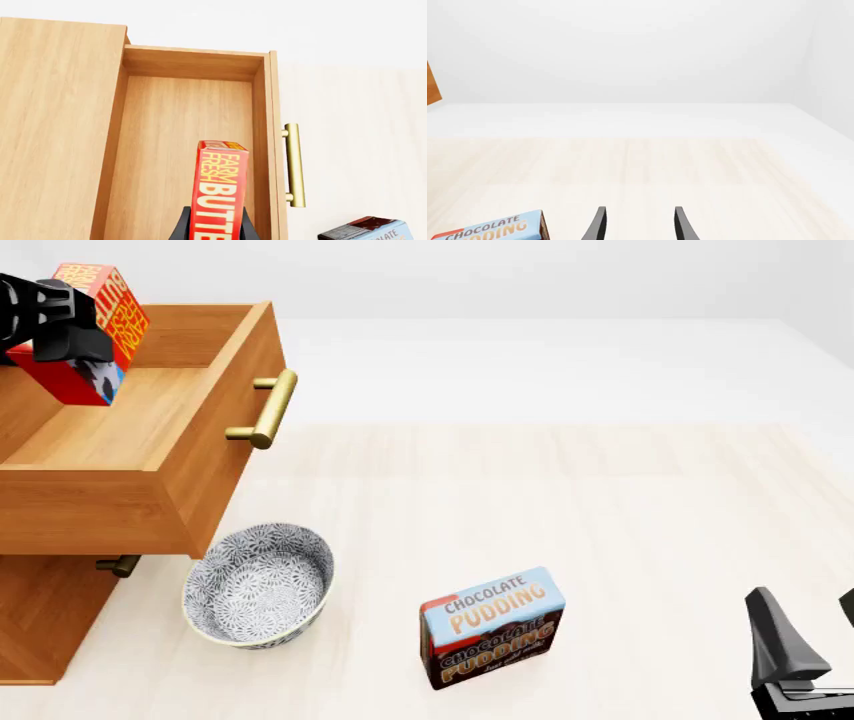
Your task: Put the butter at the back in the top drawer of the cabinet and close it.
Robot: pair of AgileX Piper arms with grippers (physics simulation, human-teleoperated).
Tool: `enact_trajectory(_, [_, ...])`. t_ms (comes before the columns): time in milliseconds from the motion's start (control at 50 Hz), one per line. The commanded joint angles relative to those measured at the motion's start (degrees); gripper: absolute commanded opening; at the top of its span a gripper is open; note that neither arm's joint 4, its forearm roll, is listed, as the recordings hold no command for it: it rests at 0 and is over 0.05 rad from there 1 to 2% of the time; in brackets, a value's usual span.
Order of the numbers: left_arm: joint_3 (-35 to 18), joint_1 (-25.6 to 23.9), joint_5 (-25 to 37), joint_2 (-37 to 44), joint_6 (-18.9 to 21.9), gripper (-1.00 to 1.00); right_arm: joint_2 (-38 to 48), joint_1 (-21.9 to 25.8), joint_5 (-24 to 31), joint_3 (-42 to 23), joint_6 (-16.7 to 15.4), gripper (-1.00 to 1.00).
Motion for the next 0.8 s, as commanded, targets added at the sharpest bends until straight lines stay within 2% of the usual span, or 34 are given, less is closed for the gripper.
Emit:
enact_trajectory(20, [0.9, 0.2, -1.6, 0.4, 0.6, -1.00, 0.0, 0.0, 0.0, 0.0, 0.0, 1.00])
enact_trajectory(240, [3.5, 0.3, -3.6, 1.1, -0.5, -1.00, 0.0, 0.0, 0.0, 0.0, 0.0, 1.00])
enact_trajectory(800, [5.3, 1.7, -5.3, 1.9, -1.3, -1.00, 0.0, 0.0, 0.0, 0.0, 0.0, 1.00])
